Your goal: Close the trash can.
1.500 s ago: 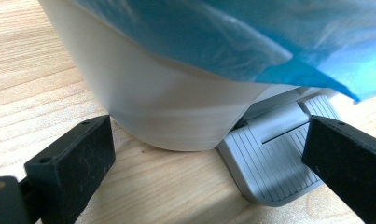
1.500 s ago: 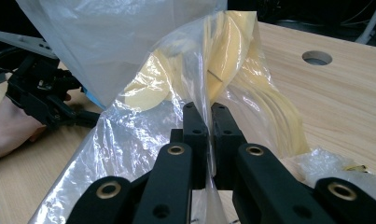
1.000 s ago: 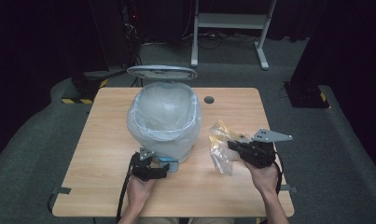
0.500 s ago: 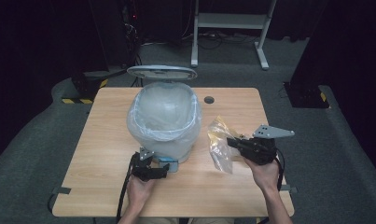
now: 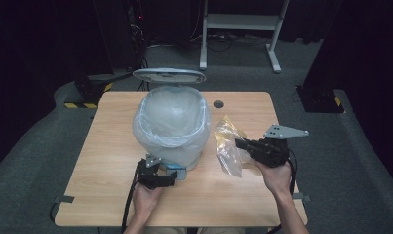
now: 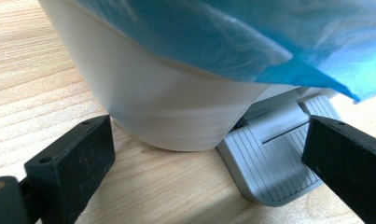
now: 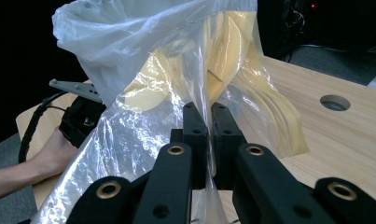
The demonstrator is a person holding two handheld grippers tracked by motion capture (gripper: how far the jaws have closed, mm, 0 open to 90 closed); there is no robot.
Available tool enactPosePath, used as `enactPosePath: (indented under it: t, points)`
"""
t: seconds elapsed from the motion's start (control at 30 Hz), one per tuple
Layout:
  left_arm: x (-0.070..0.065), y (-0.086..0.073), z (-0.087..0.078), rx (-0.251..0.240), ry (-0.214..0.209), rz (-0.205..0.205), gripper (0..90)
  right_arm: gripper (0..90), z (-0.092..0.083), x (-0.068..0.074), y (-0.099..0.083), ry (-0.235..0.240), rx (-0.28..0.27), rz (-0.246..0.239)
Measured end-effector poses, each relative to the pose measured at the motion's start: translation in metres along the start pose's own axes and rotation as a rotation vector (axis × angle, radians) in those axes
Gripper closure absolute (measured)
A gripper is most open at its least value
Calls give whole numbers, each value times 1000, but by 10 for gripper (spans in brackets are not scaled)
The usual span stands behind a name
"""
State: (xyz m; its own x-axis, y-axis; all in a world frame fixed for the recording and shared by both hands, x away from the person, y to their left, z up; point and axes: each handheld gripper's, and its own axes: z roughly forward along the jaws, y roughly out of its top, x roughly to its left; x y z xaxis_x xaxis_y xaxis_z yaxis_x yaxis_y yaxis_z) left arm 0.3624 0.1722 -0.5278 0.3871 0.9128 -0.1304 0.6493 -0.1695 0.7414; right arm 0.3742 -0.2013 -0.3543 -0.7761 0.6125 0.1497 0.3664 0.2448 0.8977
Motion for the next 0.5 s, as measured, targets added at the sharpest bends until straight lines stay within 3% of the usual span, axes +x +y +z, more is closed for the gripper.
enactPosePath:
  t: [0.5]
  points:
    - [0, 0, 0, 0, 0, -1, 25, 868, 5, 2, 21, 23, -17, -16]
